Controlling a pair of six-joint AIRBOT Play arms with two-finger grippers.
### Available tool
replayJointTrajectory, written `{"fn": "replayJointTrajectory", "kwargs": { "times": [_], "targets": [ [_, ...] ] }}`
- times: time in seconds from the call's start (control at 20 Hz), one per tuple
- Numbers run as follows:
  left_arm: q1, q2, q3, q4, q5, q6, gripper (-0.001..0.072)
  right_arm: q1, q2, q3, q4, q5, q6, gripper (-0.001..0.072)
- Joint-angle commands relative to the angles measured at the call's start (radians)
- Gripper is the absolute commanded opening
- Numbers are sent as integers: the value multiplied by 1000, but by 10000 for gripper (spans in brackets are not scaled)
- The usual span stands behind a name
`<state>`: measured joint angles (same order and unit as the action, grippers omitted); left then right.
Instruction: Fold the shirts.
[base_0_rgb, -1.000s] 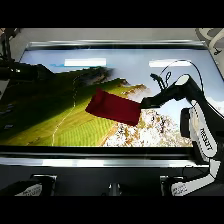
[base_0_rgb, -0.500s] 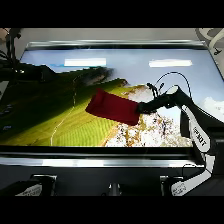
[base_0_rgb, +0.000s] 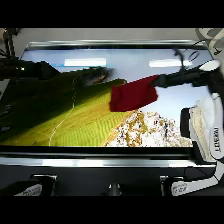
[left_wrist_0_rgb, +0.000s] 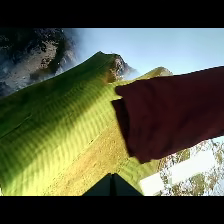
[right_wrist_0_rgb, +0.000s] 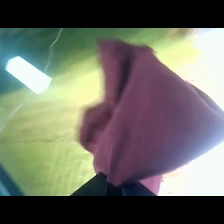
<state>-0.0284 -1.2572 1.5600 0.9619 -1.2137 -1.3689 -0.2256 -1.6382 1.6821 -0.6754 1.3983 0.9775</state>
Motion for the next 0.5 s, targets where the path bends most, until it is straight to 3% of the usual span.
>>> {"fn": "replayJointTrajectory", "kwargs": {
  "times": [0.0,0.45],
  "targets": [
    [0,-18,-10,0,36,1,27,-183,71,175,-124,126,89,14],
    [-4,-20,-85,0,42,28,27,-571,116,315,-148,211,160,14]
  ]
}}
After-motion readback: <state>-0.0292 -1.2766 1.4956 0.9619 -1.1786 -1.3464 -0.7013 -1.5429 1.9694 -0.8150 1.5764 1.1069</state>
